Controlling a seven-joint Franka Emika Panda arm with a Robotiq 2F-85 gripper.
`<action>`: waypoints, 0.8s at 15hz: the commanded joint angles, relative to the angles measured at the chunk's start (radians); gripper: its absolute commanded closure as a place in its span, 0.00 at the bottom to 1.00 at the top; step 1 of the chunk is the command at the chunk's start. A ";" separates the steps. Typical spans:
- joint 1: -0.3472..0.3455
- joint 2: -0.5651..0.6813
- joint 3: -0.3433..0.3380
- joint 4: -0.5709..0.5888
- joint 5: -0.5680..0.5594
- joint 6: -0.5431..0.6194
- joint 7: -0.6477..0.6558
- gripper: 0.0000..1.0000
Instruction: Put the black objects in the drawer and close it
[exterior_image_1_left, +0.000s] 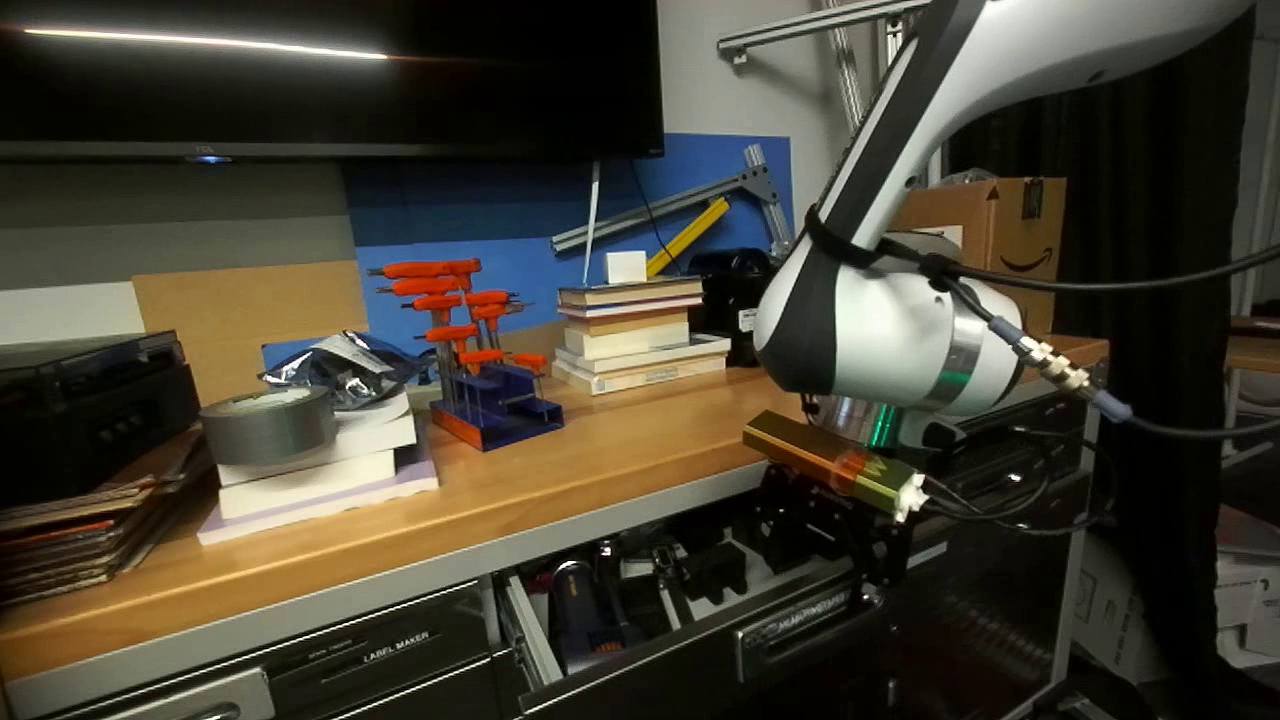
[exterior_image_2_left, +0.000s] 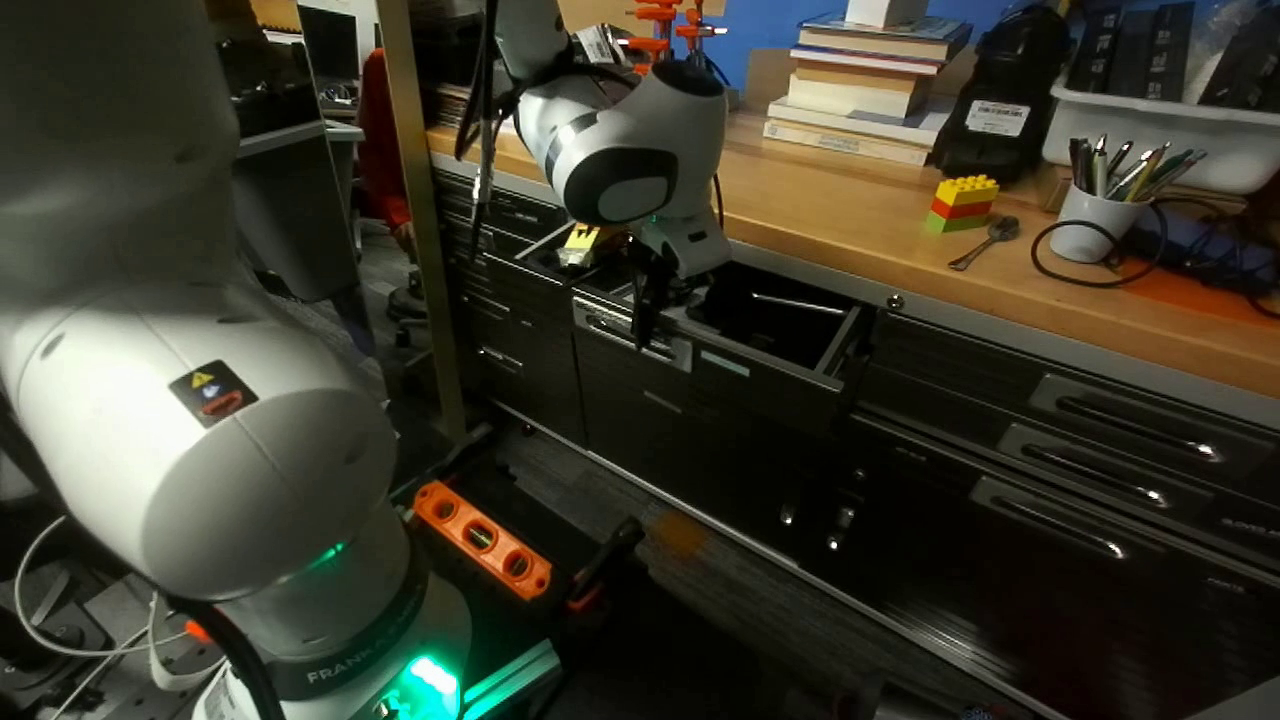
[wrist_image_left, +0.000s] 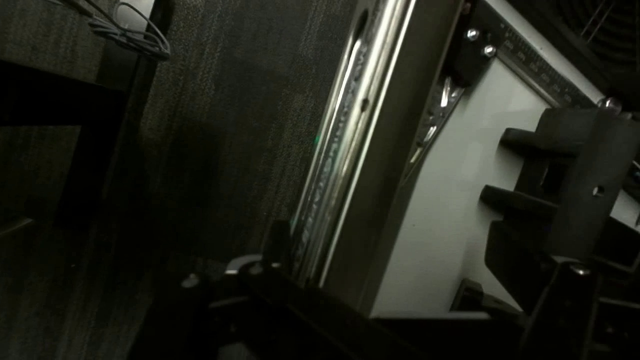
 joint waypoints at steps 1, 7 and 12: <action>0.026 0.009 -0.009 0.031 -0.004 0.026 -0.022 0.00; 0.093 -0.106 -0.099 -0.054 -0.311 0.099 0.154 0.00; 0.135 -0.210 -0.276 -0.105 -0.746 0.132 0.413 0.00</action>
